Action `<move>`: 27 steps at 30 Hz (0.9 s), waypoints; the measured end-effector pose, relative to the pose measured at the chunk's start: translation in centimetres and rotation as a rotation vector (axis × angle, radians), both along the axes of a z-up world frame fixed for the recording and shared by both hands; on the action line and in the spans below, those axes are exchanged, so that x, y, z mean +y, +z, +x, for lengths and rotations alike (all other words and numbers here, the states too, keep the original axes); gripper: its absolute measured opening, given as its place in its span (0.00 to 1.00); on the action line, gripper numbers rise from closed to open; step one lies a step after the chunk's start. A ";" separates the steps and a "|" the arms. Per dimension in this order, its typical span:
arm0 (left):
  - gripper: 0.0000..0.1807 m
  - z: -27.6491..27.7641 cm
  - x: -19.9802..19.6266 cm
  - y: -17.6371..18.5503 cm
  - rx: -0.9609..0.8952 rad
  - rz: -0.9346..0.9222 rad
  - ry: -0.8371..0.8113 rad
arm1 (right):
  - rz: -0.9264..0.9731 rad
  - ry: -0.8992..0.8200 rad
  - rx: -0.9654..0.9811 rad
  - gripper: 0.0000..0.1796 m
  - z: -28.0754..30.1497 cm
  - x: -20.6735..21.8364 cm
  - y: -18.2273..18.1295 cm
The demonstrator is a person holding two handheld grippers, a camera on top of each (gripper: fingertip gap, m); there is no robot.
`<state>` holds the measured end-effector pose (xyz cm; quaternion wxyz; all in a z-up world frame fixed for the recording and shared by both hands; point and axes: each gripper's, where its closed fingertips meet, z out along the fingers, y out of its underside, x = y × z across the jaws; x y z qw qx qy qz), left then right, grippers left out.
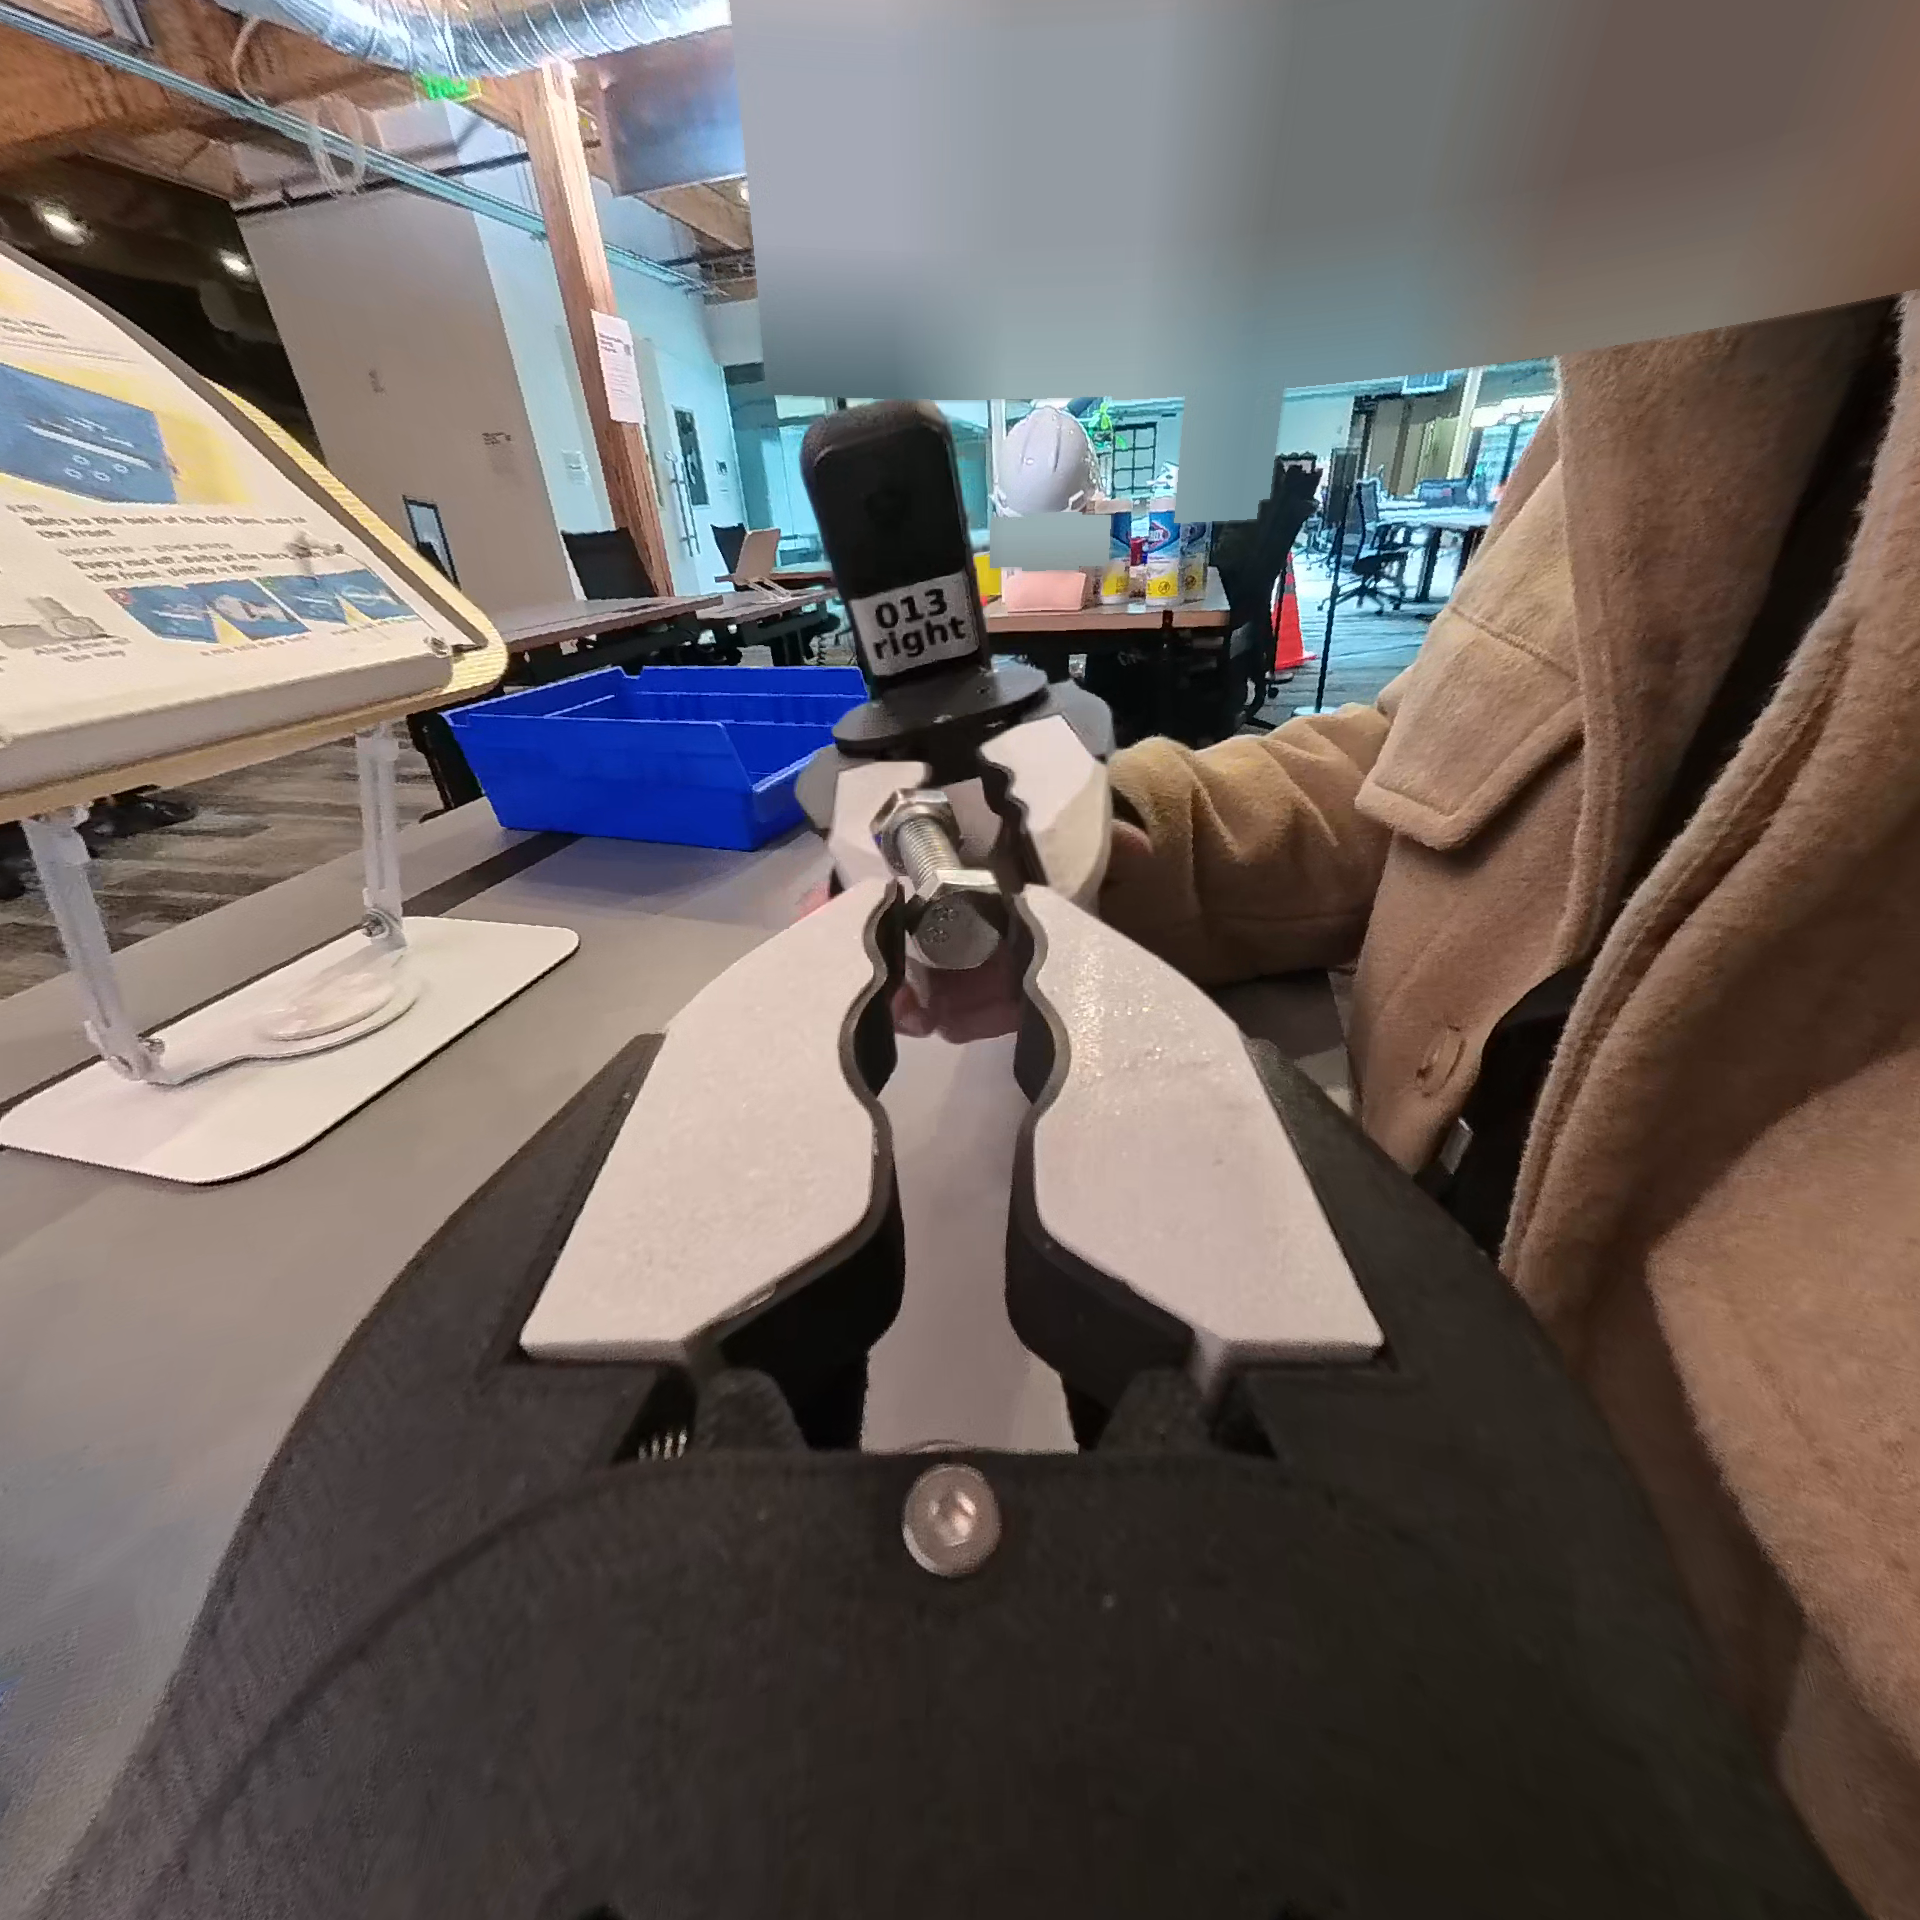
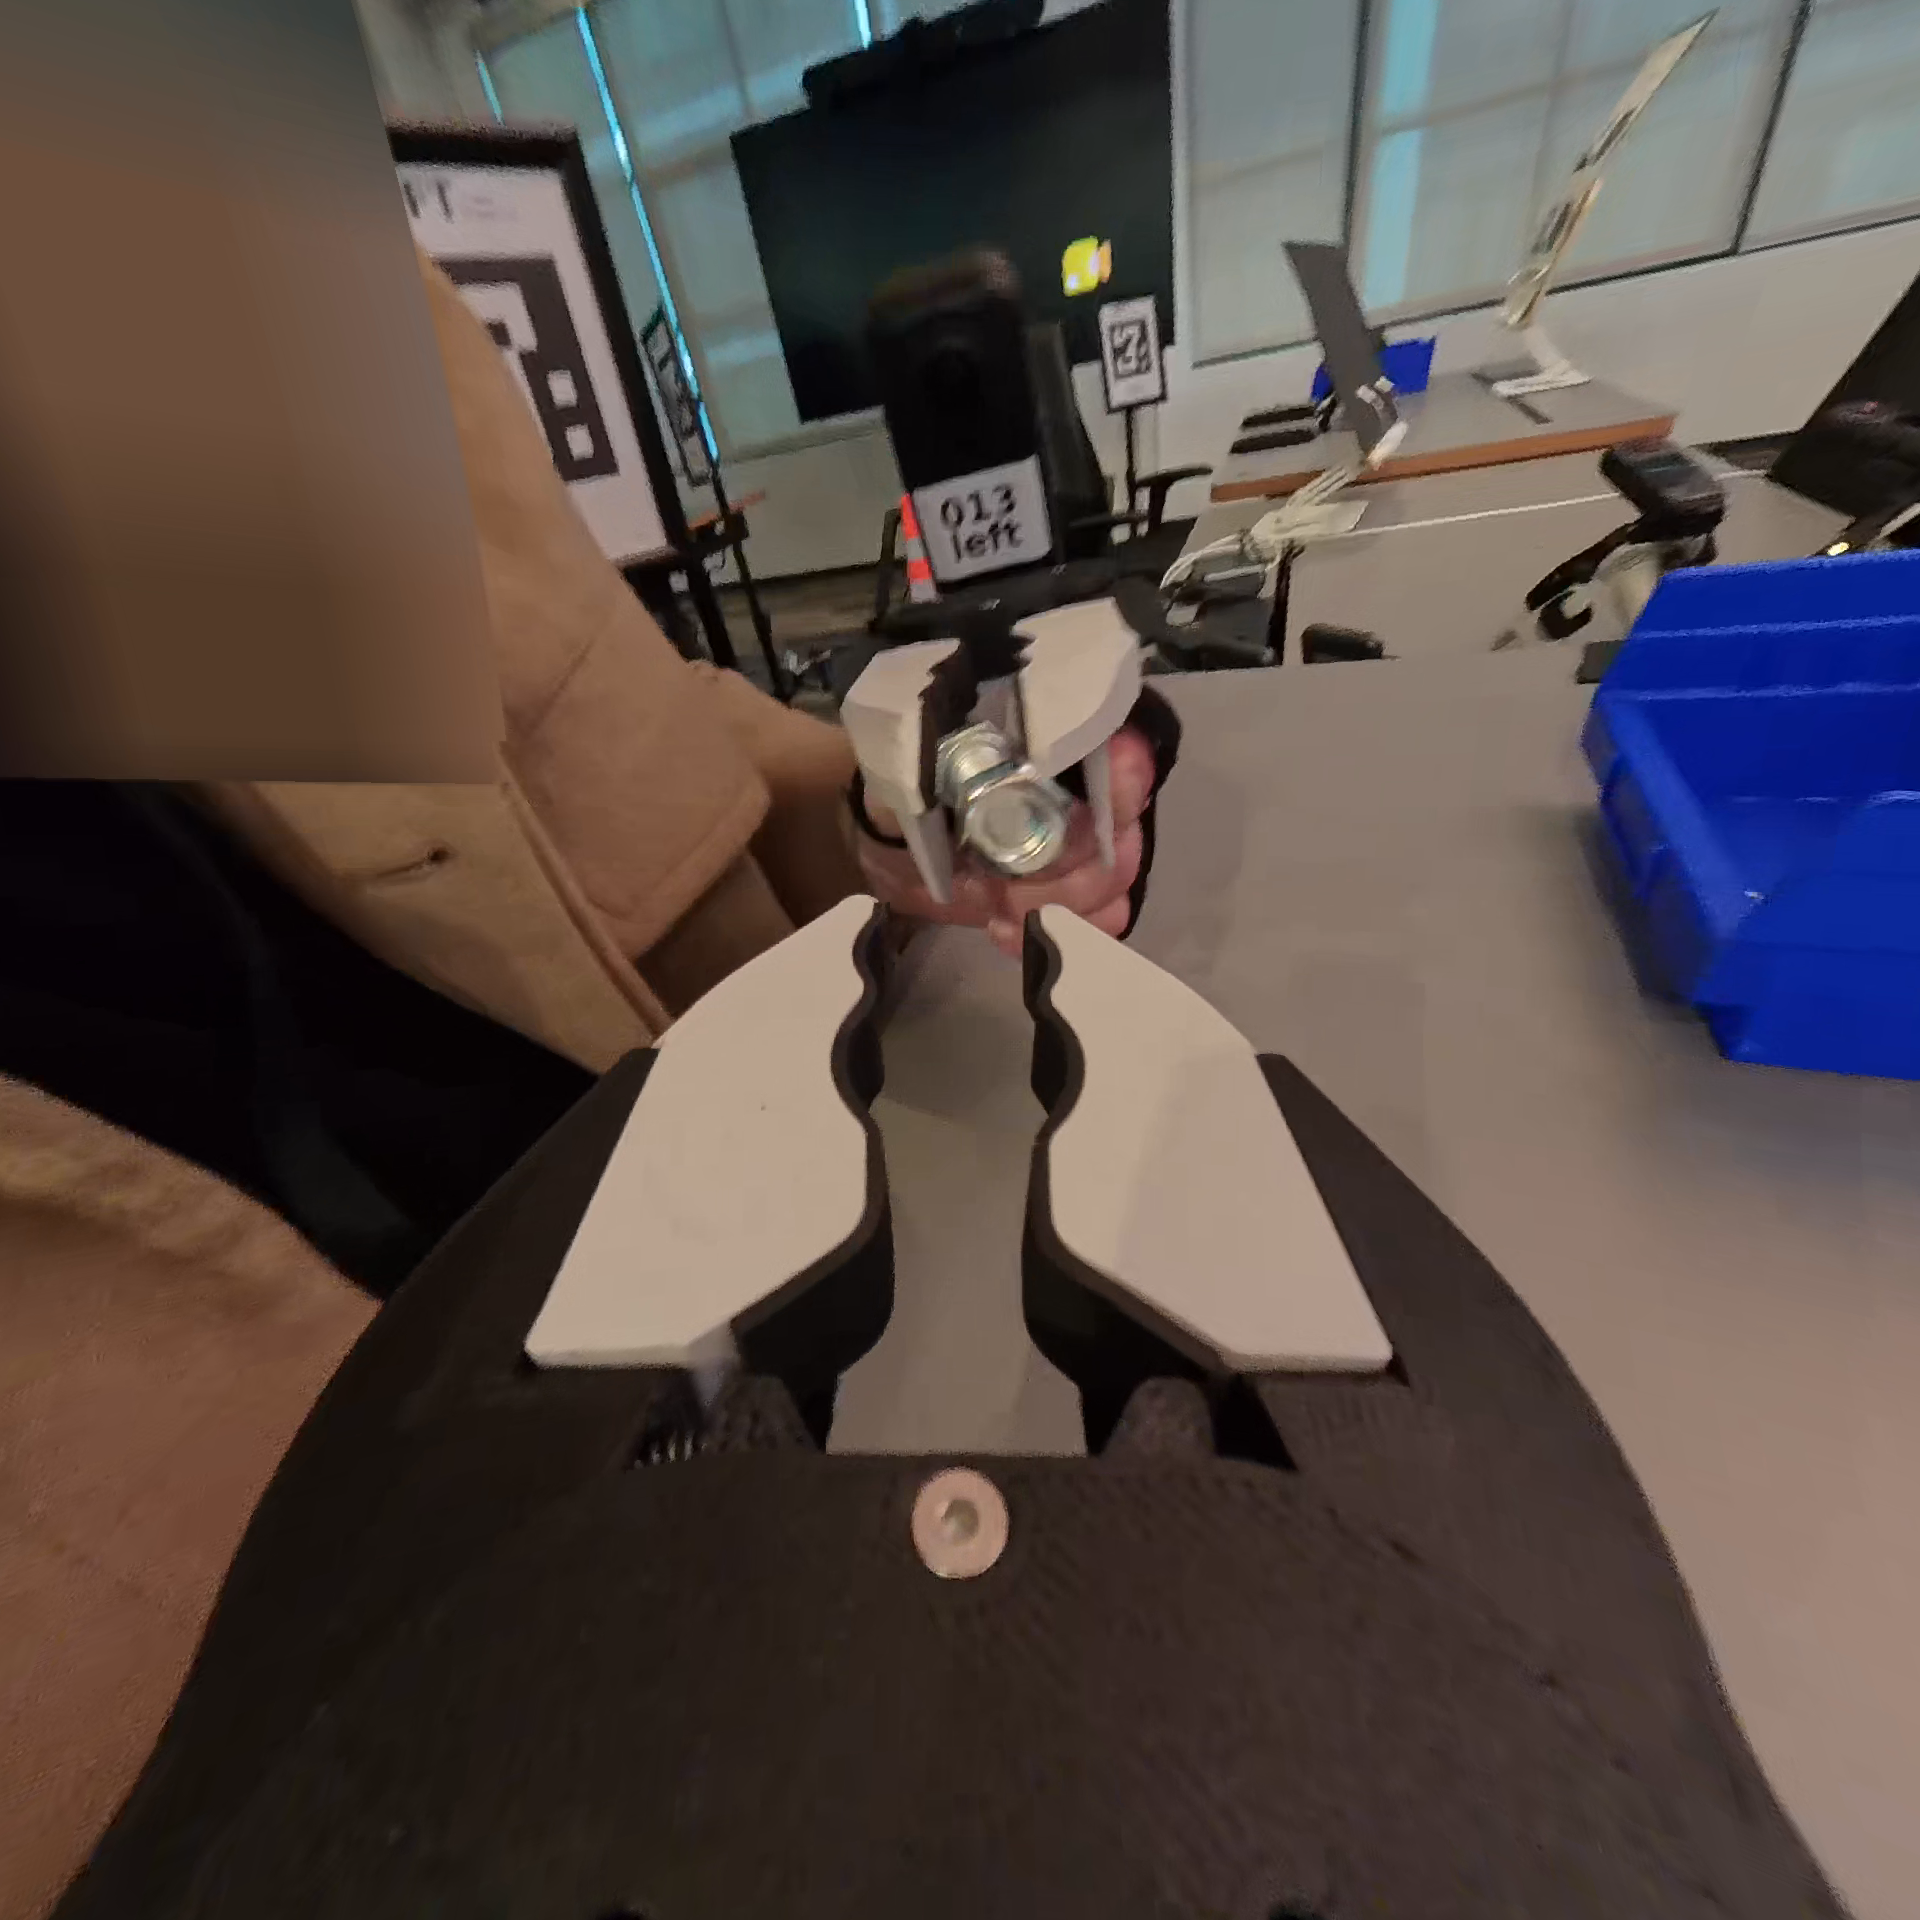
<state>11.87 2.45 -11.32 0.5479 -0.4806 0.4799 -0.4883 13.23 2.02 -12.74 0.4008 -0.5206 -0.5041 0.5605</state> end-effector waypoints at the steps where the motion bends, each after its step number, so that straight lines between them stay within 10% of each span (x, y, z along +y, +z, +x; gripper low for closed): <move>1: 0.10 0.1 0.0 0.0 -0.002 -0.004 -0.003 | -0.010 -0.019 0.024 0.14 0.2 0.4 0.4; 27: 0.10 0.0 -0.5 0.4 -0.024 -0.010 -0.031 | 0.034 0.044 0.009 0.13 -0.3 -1.2 0.2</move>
